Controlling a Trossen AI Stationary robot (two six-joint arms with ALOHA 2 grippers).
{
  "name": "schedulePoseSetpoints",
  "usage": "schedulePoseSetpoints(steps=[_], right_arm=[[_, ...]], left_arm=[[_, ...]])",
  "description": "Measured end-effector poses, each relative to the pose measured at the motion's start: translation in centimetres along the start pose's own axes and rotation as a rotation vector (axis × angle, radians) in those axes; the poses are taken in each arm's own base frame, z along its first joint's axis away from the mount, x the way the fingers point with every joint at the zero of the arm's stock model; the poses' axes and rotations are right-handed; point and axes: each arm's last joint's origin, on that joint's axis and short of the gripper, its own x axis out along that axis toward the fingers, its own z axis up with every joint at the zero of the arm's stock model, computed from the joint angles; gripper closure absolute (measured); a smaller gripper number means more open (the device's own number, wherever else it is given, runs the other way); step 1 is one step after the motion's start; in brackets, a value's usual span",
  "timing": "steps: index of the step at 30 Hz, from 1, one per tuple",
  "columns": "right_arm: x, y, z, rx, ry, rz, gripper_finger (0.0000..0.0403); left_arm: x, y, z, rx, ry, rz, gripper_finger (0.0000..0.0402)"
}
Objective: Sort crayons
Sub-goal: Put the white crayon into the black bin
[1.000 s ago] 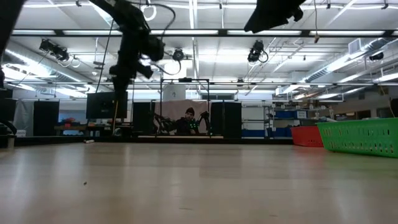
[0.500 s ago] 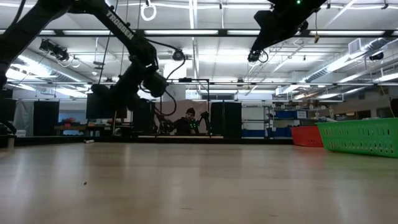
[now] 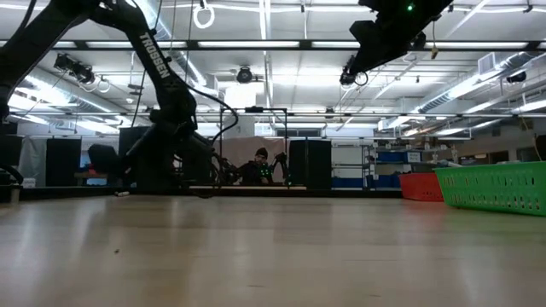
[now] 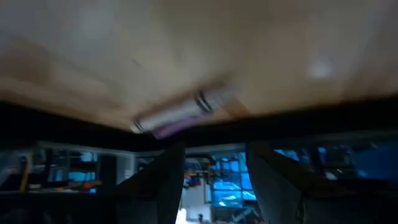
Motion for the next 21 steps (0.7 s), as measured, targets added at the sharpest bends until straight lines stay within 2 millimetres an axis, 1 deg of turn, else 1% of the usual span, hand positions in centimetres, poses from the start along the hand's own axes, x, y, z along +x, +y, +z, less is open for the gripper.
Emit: schedulePoseSetpoints(steps=[5,12,17,21], right_arm=[[0.0,0.0,0.1,0.017,-0.003,0.004,0.0218],[0.0,0.2,0.0,0.033,0.013,0.059,0.0218],[0.0,0.2,0.1,0.03,0.01,0.053,0.0218],[0.2,0.0,0.1,0.033,0.012,0.044,0.0218]], left_arm=[[0.7,0.6,0.2,0.006,-0.026,0.031,0.0221],[1.8,0.7,-0.7,0.018,-0.019,-0.016,0.0221],[1.5,0.5,-0.5,0.001,-0.015,-0.013,0.0221],[0.5,0.3,-0.3,0.004,-0.027,0.016,0.0221]])
